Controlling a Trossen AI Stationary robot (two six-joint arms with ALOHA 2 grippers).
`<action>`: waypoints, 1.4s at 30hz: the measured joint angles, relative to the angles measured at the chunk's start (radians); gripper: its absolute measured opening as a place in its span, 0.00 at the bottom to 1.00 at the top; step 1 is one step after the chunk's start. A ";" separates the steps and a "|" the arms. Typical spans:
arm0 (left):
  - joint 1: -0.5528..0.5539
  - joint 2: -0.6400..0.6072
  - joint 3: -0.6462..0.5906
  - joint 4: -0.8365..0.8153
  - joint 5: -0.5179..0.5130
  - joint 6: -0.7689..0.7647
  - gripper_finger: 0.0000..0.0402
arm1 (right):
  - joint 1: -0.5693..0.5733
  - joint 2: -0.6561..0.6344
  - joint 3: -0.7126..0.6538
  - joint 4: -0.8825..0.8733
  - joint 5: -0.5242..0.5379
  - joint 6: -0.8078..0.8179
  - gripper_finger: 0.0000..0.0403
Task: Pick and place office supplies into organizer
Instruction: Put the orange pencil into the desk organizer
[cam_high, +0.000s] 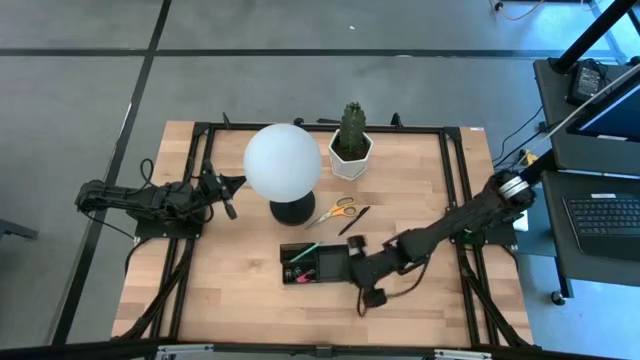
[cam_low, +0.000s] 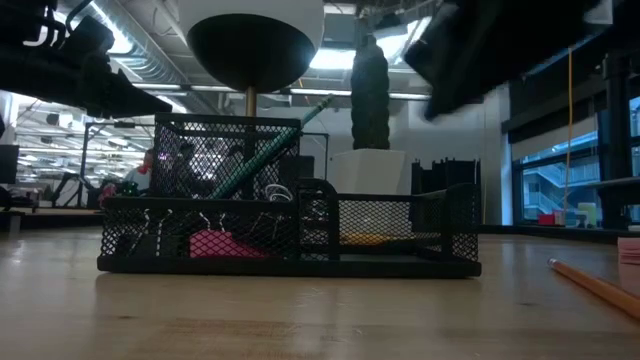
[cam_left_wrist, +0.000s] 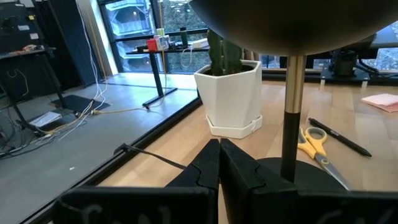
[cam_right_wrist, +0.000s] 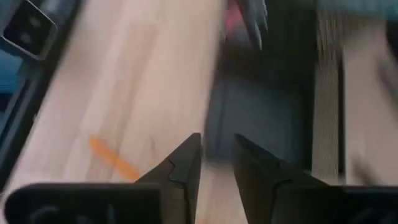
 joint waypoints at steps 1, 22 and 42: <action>0.000 0.000 0.000 0.000 0.001 0.000 0.01 | 0.000 -0.020 0.000 -0.065 -0.004 0.073 0.23; 0.000 0.006 0.000 0.000 0.012 -0.003 0.01 | 0.053 0.041 -0.001 -0.401 -0.004 -0.112 0.22; 0.000 0.005 0.000 0.000 0.011 -0.007 0.01 | 0.046 0.117 -0.001 -0.439 -0.002 -0.252 0.22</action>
